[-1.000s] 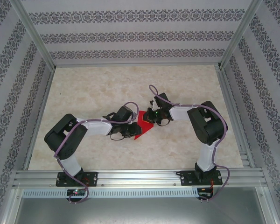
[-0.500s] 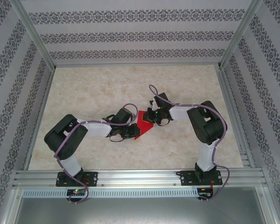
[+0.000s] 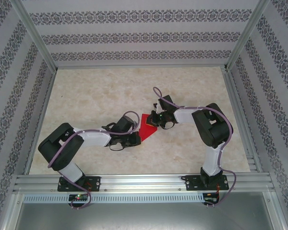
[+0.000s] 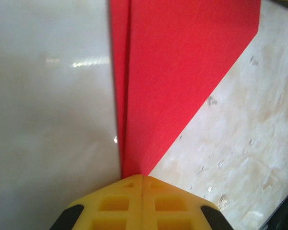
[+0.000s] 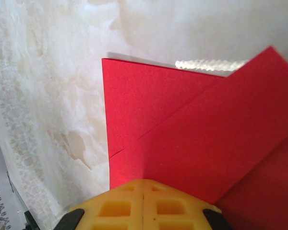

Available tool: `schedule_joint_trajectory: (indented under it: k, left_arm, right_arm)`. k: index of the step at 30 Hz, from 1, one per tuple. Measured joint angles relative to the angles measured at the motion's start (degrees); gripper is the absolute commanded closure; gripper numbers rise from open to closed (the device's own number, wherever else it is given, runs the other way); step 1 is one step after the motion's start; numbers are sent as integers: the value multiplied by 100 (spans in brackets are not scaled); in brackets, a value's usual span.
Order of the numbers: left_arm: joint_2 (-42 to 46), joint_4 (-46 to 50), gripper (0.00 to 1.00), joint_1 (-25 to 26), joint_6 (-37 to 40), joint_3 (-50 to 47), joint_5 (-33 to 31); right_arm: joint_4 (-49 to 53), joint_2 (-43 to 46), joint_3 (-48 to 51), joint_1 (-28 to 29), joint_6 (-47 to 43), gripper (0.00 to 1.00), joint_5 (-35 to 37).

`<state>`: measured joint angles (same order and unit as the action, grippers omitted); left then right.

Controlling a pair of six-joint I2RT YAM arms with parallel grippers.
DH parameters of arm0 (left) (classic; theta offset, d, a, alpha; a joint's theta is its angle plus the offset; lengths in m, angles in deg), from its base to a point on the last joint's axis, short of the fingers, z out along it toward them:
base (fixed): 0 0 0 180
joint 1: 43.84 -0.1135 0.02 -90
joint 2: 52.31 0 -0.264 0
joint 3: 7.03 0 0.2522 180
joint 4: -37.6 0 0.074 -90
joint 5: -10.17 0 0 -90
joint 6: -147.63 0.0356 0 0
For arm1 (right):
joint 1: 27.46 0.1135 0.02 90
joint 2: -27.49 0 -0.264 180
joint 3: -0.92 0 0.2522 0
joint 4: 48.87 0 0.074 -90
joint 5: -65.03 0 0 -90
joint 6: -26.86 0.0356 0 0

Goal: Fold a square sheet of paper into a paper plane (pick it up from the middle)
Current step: Fourth fold the wing at the center of the table.

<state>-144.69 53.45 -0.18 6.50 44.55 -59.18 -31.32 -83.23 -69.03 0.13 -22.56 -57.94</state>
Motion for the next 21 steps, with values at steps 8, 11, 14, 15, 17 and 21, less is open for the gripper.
schedule_joint_trajectory:
  k: [8, 11, 14, 15, 17, 21]
  left_arm:
    - [577, 850, 96, 42, 87, -31, -79]
    - [782, 896, 95, 42, 168, 232, -199]
    - [767, 870, 95, 37, 271, 671, -341]
    - [708, 841, 95, 35, 295, 826, -372]
    - [511, 756, 95, 33, 330, 1069, -424]
    - [-229, 645, 96, 24, 415, 1580, -498]
  right_arm:
    - [2, -9, -9, 0, 2, 100, -15]
    - [0, -13, -9, 0, 2, 100, -20]
    - [2, -13, -9, 0, 4, 100, -22]
    - [2, -13, -9, 0, 2, 100, -22]
    - [2, -13, -11, 0, 4, 100, -22]
    - [7, -24, -24, 0, 4, 100, -39]
